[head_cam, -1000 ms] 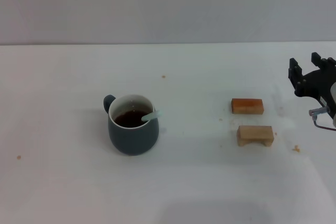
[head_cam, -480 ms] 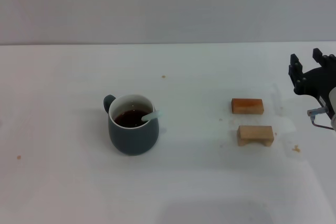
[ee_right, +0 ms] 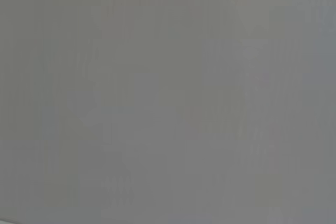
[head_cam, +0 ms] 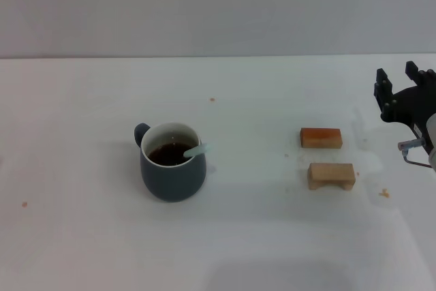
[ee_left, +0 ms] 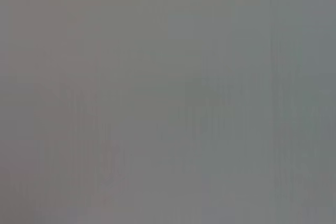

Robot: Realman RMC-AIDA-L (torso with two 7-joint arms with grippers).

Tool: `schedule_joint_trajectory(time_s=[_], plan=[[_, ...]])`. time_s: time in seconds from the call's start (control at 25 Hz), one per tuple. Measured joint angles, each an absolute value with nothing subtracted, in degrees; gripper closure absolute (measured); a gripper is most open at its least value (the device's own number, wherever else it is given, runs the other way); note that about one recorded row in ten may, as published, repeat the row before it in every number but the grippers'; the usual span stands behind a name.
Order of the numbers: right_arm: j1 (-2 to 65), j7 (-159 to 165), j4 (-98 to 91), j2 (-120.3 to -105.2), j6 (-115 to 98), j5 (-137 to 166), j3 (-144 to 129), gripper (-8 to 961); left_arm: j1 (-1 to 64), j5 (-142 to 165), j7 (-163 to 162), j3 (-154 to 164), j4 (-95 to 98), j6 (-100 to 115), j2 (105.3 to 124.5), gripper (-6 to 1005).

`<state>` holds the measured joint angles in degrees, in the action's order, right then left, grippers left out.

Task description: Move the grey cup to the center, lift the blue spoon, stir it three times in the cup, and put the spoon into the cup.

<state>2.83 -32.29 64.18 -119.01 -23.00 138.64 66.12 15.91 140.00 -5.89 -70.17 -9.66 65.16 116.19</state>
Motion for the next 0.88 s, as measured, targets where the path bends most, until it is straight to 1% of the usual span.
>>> schedule_joint_trajectory(time_s=[0.88], plan=[[3.0, -31.5, 64.2, -119.0, -23.1, 138.6, 65.7, 508, 16.2, 140.0, -5.9, -70.0, -9.7, 65.0, 116.36, 998]])
